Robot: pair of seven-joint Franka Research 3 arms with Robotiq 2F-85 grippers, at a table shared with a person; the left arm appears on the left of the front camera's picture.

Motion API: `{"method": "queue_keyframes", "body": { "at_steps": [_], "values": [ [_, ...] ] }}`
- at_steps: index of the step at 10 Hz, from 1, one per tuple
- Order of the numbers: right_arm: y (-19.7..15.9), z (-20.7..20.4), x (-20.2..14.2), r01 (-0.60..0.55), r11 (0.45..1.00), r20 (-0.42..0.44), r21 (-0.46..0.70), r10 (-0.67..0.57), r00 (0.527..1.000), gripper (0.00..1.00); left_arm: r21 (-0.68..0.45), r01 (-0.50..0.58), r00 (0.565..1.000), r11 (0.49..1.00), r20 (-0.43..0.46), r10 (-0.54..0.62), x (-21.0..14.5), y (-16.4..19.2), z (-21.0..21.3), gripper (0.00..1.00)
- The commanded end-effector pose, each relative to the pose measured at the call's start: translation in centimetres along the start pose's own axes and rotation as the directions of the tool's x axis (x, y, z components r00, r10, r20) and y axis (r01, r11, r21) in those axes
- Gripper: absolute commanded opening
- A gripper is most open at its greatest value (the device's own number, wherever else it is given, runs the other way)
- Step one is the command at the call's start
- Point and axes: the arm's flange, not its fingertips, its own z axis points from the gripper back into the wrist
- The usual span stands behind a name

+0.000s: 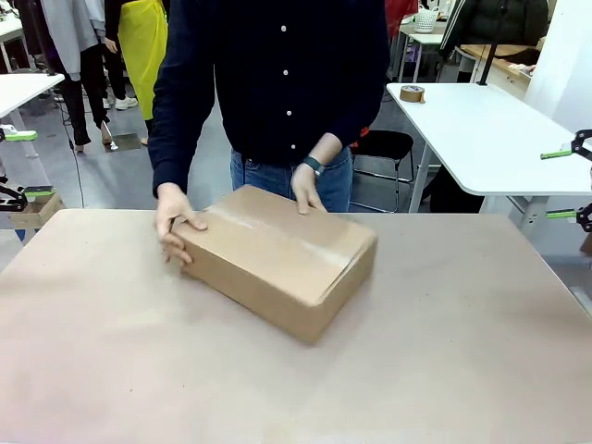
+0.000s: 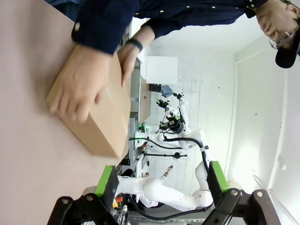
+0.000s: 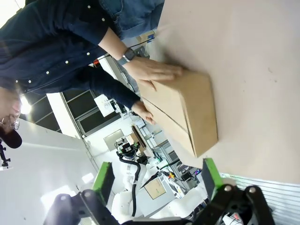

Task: Pack the gift set into the box.
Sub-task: Press and hold the closed box until the human finishes sealing it.

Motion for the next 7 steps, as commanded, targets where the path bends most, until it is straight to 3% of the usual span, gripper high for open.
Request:
{"method": "queue_keyframes", "body": {
  "at_steps": [1,7],
  "values": [
    [0.11,0.36,-0.13,0.005,1.0,-0.008,-0.01,-0.005,1.0,1.0,-0.004,-0.006,1.0,1.0,-0.001,0.006,-0.44,-0.22,-0.04,1.0],
    [0.11,0.36,-0.13,0.005,1.0,-0.008,-0.01,-0.005,1.0,1.0,-0.004,-0.006,1.0,1.0,-0.001,0.006,-0.44,-0.22,-0.04,1.0]
  ]
}}
